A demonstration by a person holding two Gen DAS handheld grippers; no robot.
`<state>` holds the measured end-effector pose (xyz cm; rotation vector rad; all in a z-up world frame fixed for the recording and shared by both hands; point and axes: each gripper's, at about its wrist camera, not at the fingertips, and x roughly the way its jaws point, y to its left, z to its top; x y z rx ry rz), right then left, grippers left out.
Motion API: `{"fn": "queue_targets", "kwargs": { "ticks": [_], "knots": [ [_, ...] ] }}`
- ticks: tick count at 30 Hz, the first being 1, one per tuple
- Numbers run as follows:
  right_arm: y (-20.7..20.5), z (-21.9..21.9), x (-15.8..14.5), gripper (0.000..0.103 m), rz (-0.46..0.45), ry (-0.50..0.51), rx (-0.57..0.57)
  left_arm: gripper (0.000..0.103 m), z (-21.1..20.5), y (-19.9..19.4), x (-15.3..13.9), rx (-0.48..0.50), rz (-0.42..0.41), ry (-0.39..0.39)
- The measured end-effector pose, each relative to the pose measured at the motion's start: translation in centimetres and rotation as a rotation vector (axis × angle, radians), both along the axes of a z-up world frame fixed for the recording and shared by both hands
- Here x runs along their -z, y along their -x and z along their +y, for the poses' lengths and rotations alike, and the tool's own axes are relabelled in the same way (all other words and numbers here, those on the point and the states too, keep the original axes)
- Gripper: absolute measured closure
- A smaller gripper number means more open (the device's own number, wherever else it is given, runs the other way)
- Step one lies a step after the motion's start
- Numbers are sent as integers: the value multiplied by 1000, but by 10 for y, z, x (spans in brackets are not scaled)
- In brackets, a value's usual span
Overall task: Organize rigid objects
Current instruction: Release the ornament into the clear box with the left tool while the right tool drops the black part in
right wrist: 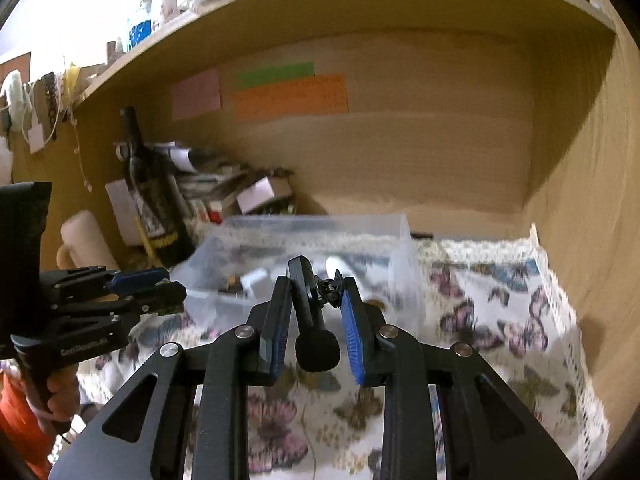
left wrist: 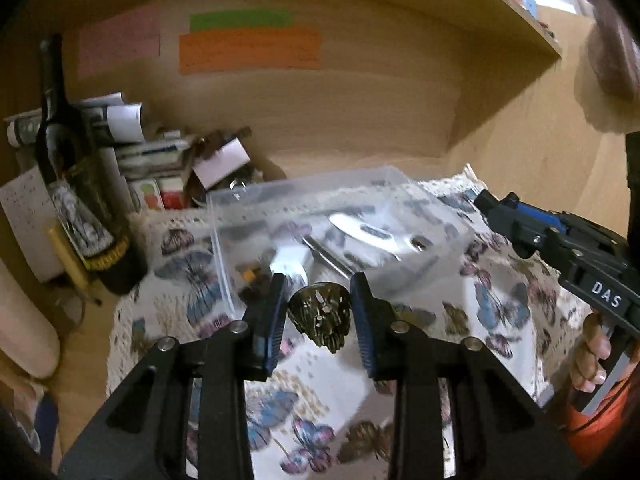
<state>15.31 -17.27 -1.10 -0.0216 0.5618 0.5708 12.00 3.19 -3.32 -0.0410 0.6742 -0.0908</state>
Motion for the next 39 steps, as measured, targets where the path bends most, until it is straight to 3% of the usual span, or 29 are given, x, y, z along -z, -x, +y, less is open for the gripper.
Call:
{"fn": "queue_targets", "kwargs": {
  "ticks": [7,19,26,30,35,39],
  "knots": [
    [-30,21,-8,80,-35,53,-1,71,11,-31,-8,-14,-12,1],
    [-88,55,50,80,150,142,-16,71,15,-78,39,-3,122,29],
    [-92,65,63,79,186,194,-24,71,9,-85,52,21,152,23],
    [-87,66,60,63,180,195,-33,65,10,-80,47,19,143,26],
    [-73,60,40,59,127,177,-31,63,13,-65,28,-1,81,15],
    [-52,46,15,48,54,138,-17,52,12,-42,5,-18,-1,2]
  ]
}}
